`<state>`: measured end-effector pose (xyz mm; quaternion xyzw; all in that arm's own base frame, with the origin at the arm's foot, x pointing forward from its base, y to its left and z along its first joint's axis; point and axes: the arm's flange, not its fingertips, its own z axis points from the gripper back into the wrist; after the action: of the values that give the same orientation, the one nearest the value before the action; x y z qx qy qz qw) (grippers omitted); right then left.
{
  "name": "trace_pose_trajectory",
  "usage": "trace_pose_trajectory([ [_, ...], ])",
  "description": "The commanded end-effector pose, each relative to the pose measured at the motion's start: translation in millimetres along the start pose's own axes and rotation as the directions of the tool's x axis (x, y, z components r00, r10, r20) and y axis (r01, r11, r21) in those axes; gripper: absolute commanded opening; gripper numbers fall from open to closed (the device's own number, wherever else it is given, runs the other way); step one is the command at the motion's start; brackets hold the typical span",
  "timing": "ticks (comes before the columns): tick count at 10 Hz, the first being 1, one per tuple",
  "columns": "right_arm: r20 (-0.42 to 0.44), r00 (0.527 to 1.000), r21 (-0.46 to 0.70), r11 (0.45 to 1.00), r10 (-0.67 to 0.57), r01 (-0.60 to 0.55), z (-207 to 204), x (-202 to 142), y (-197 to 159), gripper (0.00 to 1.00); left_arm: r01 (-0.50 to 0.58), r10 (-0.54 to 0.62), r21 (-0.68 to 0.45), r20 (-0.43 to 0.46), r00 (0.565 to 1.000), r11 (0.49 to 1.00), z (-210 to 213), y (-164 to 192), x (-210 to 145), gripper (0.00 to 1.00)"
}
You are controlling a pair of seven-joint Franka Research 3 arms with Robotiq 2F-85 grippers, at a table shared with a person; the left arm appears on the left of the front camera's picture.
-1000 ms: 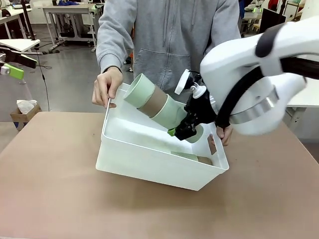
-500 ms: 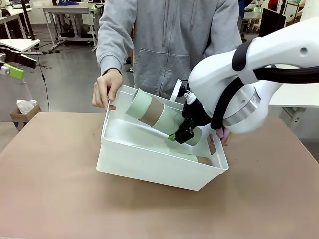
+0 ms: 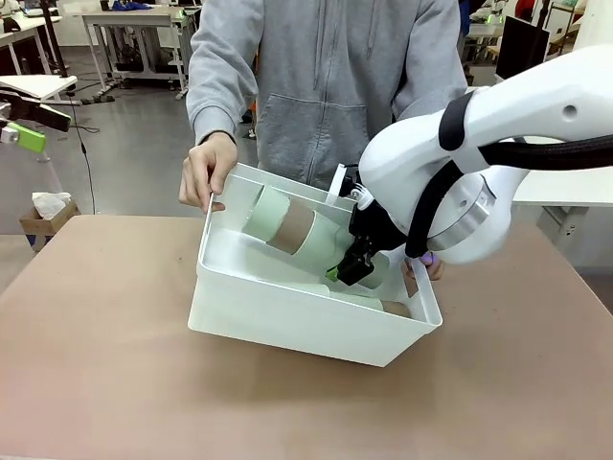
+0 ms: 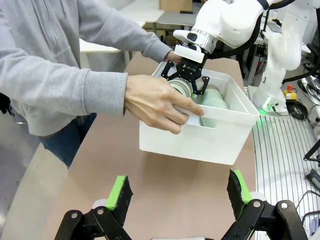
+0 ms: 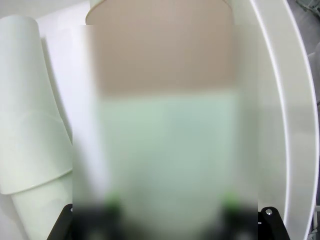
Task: Stack the cups and store them in the basket.
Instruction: Place the stack of Reusable plastic cups into the Pantry Basket.
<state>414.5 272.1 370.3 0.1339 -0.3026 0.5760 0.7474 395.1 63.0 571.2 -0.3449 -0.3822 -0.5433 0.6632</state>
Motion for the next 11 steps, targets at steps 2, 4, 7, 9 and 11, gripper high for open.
trace_pose_trajectory([
  [2,-0.014,1.0,-0.02,1.0,0.011,-0.012,4.0,-8.8,2.9,0.86,-0.011,0.011,-0.003,0.017,1.0,1.0,2.8,-0.8,3.1,1.0],
  [4,-0.016,1.0,-0.005,1.0,0.011,-0.011,-6.1,-11.5,-0.1,0.86,-0.011,0.011,-0.003,0.017,1.0,1.0,2.8,-0.8,3.1,1.0],
  [7,0.013,0.999,0.04,0.999,0.036,-0.037,-16.6,-18.4,-9.2,0.86,-0.011,0.011,-0.003,0.017,1.0,1.0,2.8,-0.8,3.1,1.0],
  [9,0.042,0.999,0.046,0.998,0.032,-0.034,-25.3,-13.8,-20.2,1.0,-0.011,0.011,-0.003,0.017,1.0,1.0,2.8,-0.8,3.1,1.0],
  [11,0.081,0.996,0.054,0.998,0.031,-0.036,-13.6,-12.4,-23.6,1.0,-0.011,0.011,-0.003,0.017,1.0,1.0,2.8,-0.8,3.1,1.0],
])
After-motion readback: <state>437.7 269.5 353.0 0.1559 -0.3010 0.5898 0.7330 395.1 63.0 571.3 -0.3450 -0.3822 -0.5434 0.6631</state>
